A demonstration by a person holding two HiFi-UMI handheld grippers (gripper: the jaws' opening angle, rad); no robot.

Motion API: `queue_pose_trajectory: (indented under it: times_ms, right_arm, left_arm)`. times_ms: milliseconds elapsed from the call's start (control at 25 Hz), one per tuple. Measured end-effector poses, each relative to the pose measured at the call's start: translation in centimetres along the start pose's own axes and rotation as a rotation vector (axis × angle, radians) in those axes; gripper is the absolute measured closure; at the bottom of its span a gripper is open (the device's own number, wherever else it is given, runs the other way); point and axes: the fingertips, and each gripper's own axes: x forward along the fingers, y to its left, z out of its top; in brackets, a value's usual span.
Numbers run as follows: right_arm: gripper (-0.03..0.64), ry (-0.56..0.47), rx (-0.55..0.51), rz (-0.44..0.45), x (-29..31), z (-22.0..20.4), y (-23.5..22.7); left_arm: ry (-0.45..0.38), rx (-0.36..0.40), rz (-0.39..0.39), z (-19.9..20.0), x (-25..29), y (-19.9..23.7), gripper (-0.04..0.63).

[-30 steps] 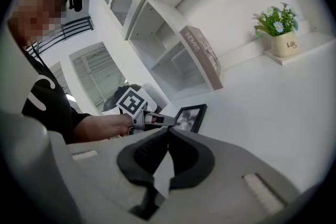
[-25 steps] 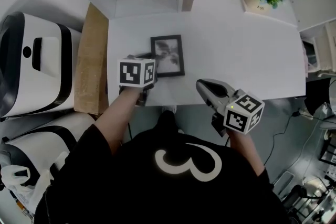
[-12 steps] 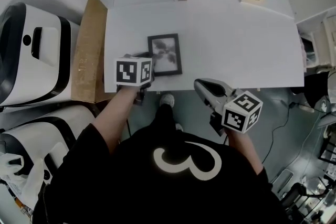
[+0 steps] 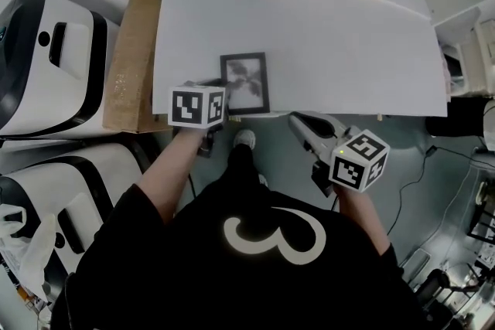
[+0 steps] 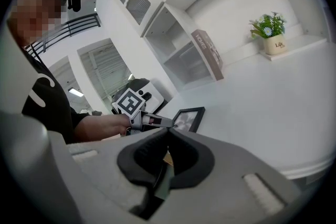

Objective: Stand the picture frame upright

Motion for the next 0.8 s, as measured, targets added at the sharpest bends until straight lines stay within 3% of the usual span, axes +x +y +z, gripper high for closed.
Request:
queue_pose_trajectory:
  times_ms: [800]
  right_arm:
    - [0.614,0.018,-0.019,0.036,-1.7,-3.1,2.9]
  left_arm:
    - [0.029,0.011,0.018,-3.8,-2.1,-1.4,0.482]
